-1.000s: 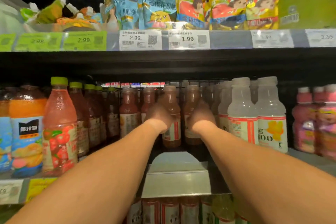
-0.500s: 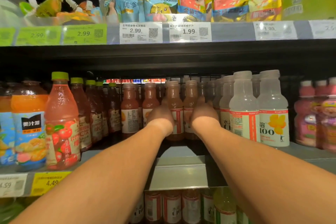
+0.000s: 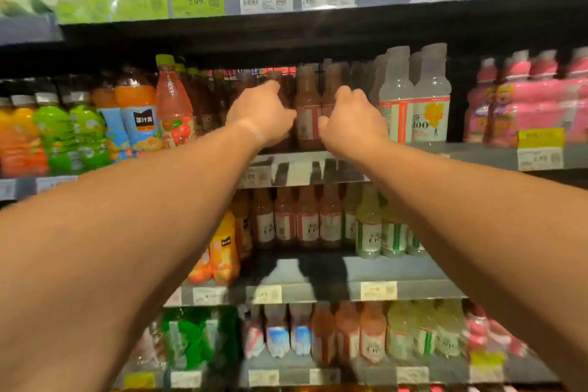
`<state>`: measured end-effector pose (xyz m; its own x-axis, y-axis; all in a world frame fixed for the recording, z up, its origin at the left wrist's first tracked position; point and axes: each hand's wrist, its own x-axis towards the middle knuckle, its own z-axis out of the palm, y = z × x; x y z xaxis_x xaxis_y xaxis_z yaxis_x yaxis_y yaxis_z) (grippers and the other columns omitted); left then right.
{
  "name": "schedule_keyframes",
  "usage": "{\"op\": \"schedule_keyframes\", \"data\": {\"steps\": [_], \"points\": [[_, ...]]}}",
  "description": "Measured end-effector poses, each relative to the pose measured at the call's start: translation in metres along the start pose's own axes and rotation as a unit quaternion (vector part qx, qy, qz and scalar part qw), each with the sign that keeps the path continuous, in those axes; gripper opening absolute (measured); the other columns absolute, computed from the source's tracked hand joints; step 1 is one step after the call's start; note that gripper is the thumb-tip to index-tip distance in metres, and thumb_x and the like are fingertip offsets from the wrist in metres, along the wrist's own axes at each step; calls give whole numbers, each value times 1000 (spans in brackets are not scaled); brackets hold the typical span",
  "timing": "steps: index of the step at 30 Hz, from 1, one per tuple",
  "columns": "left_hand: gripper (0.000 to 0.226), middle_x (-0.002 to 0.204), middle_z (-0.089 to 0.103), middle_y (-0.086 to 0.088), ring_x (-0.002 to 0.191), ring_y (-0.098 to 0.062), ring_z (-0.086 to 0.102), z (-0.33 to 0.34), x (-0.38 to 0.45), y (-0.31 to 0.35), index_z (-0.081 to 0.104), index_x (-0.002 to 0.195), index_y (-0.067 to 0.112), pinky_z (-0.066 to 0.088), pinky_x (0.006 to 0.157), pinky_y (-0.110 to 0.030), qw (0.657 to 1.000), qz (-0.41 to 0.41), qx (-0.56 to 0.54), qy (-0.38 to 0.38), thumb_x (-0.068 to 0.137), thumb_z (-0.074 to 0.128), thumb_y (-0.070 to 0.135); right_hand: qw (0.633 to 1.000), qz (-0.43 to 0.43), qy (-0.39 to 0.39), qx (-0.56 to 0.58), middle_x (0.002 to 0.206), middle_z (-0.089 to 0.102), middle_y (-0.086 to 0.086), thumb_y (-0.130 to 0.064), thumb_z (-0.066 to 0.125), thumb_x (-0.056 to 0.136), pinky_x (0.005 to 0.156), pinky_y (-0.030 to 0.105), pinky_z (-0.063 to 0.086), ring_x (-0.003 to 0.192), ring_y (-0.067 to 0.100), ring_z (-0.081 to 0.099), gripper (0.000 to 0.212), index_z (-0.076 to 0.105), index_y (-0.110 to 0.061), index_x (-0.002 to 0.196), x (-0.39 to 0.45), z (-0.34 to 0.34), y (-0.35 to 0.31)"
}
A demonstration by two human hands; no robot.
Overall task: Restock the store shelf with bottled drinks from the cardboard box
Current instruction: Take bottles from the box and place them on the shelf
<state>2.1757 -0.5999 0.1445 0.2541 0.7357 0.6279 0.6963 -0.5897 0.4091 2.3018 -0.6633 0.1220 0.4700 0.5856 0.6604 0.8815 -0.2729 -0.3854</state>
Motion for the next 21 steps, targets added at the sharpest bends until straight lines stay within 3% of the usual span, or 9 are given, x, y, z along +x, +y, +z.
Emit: {"op": "schedule_keyframes", "data": {"steps": [3,7,11,15,21], "points": [[50,128,61,-2,111,-22,59,-13,-44,-8,51,135,24,47,84,-34,1000,-3,13,-5,90,62,41,1000,2,-20,-18,128,48,10,-35,57,92,81,43,48,111,35,57,44,44,-15,130,-50,-15,1],[53,132,60,-12,122,-34,55,-3,-119,-28,53,134,18,45,98,-38,996,-9,25,-79,88,62,42,996,26,-80,4,126,48,11,-34,55,92,84,43,47,110,34,57,41,46,-14,126,-133,-16,10],[54,128,63,-10,120,-33,56,29,-218,-59,51,136,21,47,96,-38,986,-67,5,-151,88,62,45,988,44,-150,-5,124,48,12,-32,53,93,77,41,45,106,37,58,35,47,-12,122,-239,13,33],[42,120,65,-13,106,-36,62,74,-335,-97,56,124,18,53,88,-42,961,-115,4,-251,88,59,41,971,49,-235,-23,118,51,15,-29,53,92,80,40,46,104,39,58,32,48,-8,116,-360,47,66],[35,121,64,-13,112,-36,58,136,-475,-140,56,120,16,48,83,-38,910,-154,32,-383,91,57,35,926,103,-360,-42,120,48,15,-27,52,93,78,40,47,106,37,57,29,47,-8,114,-494,99,109]]}}
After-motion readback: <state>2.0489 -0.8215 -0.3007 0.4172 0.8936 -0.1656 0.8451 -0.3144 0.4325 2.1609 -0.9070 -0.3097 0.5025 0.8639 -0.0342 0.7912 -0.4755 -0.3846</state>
